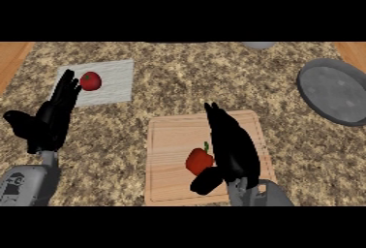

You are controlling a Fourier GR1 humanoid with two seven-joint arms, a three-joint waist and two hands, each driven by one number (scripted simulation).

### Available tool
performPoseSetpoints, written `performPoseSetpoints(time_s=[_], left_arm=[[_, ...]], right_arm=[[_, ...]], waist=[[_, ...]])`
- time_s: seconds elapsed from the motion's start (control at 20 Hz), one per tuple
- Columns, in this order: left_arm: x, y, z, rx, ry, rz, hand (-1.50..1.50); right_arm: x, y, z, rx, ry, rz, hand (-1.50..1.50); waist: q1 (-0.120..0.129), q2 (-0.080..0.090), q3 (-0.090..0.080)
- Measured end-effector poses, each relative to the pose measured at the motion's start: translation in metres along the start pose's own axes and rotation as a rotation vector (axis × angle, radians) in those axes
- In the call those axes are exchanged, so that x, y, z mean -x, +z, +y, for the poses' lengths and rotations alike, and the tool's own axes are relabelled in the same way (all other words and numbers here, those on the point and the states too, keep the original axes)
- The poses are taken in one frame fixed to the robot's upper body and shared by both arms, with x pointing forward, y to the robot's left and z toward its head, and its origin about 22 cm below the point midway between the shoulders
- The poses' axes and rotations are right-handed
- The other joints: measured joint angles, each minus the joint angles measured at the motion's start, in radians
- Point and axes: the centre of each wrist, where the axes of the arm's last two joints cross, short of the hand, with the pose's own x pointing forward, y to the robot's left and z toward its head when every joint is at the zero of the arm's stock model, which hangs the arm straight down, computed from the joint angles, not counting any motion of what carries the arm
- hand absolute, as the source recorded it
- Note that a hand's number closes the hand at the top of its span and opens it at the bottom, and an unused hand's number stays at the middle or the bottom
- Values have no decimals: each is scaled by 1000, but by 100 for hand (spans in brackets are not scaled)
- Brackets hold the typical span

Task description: Pick the bell pepper from the cutting board and place it in the pan

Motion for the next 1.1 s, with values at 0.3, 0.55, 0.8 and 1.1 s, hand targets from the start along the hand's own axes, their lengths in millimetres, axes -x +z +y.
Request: performPoseSetpoints(time_s=[0.3,0.55,0.8,1.1], left_arm=[[0,-1,-1,-1,0,1,0],[0,1,-4,2,1,-1,0],[0,-1,-7,0,0,-2,0],[-7,-6,-10,-7,3,-7,0]], right_arm=[[2,-9,10,-36,51,26,-150],[0,-22,22,-69,131,74,-150],[1,-31,29,-107,183,107,-150],[0,-34,39,-147,207,118,-150]], waist=[[0,0,0],[3,0,0],[2,0,0],[1,0,0]])
